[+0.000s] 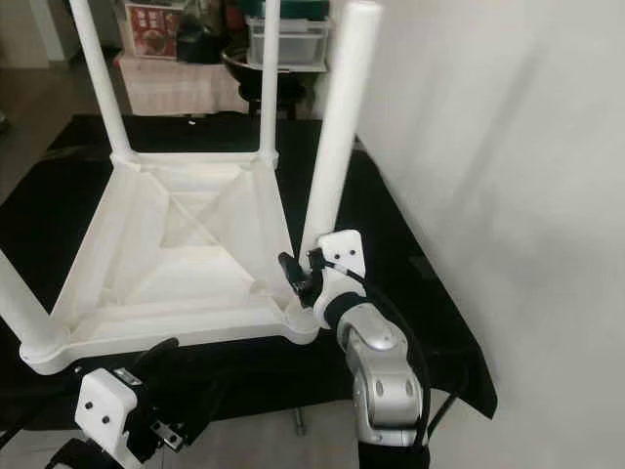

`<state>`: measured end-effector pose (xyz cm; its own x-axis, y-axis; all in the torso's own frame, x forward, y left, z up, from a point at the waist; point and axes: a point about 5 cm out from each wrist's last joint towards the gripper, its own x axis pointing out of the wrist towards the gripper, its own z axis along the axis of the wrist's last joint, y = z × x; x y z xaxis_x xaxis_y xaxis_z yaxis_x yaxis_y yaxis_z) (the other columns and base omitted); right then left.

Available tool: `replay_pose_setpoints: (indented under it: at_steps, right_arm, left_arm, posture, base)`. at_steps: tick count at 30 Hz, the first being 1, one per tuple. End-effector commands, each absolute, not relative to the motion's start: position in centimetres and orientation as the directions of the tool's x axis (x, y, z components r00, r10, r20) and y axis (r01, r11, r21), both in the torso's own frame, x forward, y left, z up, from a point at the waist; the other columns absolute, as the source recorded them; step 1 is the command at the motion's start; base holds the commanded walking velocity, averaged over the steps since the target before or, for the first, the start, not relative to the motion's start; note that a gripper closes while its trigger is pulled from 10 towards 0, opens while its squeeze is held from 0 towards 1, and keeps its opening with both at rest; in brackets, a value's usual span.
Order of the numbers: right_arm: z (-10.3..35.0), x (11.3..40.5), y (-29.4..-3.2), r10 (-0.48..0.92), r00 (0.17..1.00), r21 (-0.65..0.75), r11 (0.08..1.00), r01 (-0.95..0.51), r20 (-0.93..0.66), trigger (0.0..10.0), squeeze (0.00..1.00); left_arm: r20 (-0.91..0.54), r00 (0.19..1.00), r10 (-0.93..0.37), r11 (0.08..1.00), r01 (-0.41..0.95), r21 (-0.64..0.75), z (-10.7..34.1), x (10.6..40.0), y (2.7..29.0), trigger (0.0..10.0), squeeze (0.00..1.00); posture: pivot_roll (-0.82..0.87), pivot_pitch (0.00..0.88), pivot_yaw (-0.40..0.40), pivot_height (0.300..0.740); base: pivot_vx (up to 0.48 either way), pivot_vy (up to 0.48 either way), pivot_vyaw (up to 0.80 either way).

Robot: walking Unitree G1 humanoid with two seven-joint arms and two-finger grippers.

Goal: Building children table

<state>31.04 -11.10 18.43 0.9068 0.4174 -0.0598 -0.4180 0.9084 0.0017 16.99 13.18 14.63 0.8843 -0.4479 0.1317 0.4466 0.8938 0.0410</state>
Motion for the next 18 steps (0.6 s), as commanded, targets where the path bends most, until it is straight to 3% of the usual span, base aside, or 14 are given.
replay_pose_setpoints:
  at_steps: [1, 2, 3, 4, 6, 9, 10, 12, 13, 15, 17, 18]
  right_arm:
    - [15.7, 31.2, -11.1, 0.428, 0.882, 0.050, 0.903, -0.427, -0.194, 10.0, 0.00]
    - [16.1, 31.1, -10.5, 0.455, 0.871, 0.068, 0.890, -0.450, -0.187, 10.0, 0.00]
    - [16.9, 31.0, -9.7, 0.534, 0.830, 0.082, 0.845, -0.528, -0.158, 10.0, 1.00]
    - [16.9, 31.0, -9.7, 0.534, 0.830, 0.082, 0.845, -0.528, -0.158, 10.0, 1.00]
    - [18.4, 30.2, -8.2, 0.711, 0.696, 0.093, 0.703, -0.705, -0.101, 10.0, 1.00]
    - [20.3, 30.5, -8.3, 0.844, 0.535, -0.005, 0.535, -0.845, -0.034, 10.0, 1.00]
    - [20.7, 30.7, -8.5, 0.869, 0.494, -0.041, 0.493, -0.869, -0.028, 10.0, 0.94]
    - [20.9, 30.8, -8.6, 0.881, 0.471, -0.061, 0.469, -0.881, -0.027, 10.0, 0.94]
    - [21.1, 31.2, -8.9, 0.930, 0.363, -0.111, 0.355, -0.928, -0.058, 10.0, 0.00]
    - [21.1, 31.2, -8.9, 0.930, 0.363, -0.111, 0.355, -0.928, -0.058, 10.0, 0.00]
    - [21.0, 31.8, -9.1, 0.960, 0.259, -0.144, 0.243, -0.959, -0.105, 10.0, 0.00]
    - [21.0, 31.8, -9.1, 0.960, 0.259, -0.144, 0.243, -0.959, -0.105, 10.0, 0.00]
  left_arm:
    - [0.129, 0.885, -0.446, 0.893, 0.449, 0.007, 14.3, 17.1, 13.1, 10.0, 0.00]
    - [0.130, 0.887, -0.443, 0.895, 0.446, 0.001, 14.3, 17.3, 13.2, 10.0, 0.00]
    - [0.131, 0.889, -0.438, 0.897, 0.443, -0.006, 14.2, 17.4, 13.2, 10.0, 0.00]
    - [0.131, 0.889, -0.438, 0.897, 0.443, -0.006, 14.2, 17.4, 13.2, 10.0, 0.00]
    - [0.132, 0.890, -0.436, 0.897, 0.442, -0.015, 14.2, 17.6, 13.2, 10.0, 0.00]
    - [0.133, 0.887, -0.442, 0.894, 0.448, -0.022, 14.1, 17.7, 13.1, 10.0, 0.00]
    - [0.135, 0.886, -0.444, 0.892, 0.451, -0.024, 14.1, 17.7, 13.1, 10.0, 0.00]
    - [0.135, 0.885, -0.446, 0.891, 0.453, -0.025, 14.1, 17.7, 13.1, 10.0, 0.00]
    - [0.136, 0.882, -0.451, 0.888, 0.458, -0.027, 14.1, 17.7, 13.0, 10.0, 0.00]
    - [0.136, 0.882, -0.451, 0.888, 0.458, -0.027, 14.1, 17.7, 13.0, 10.0, 0.00]
    - [0.137, 0.879, -0.456, 0.886, 0.464, -0.029, 14.2, 17.7, 12.9, 10.0, 0.00]
    - [0.137, 0.879, -0.456, 0.886, 0.464, -0.029, 14.2, 17.7, 12.9, 10.0, 0.00]
  posture:
    - [0.03, 0.120, -0.087, 0.740]
    - [0.03, 0.119, -0.087, 0.740]
    - [0.03, 0.115, -0.087, 0.740]
    - [0.03, 0.115, -0.087, 0.740]
    - [0.03, 0.114, -0.089, 0.740]
    - [0.03, 0.110, -0.090, 0.740]
    - [0.03, 0.110, -0.090, 0.740]
    - [0.03, 0.110, -0.090, 0.740]
    - [0.03, 0.115, -0.088, 0.740]
    - [0.03, 0.115, -0.088, 0.740]
    - [0.04, 0.119, -0.086, 0.740]
    - [0.04, 0.119, -0.086, 0.740]
  base:
    - [0.000, 0.000, 0.00]
    - [0.000, 0.000, 0.00]
    - [0.000, 0.000, 0.00]
    - [0.000, 0.000, 0.00]
    - [0.000, 0.000, 0.00]
    - [0.000, 0.000, 0.00]
    - [0.000, 0.000, 0.00]
    - [0.000, 0.000, 0.00]
    - [0.000, 0.000, 0.00]
    - [0.000, 0.000, 0.00]
    - [0.000, 0.000, 0.00]
    - [0.000, 0.000, 0.00]
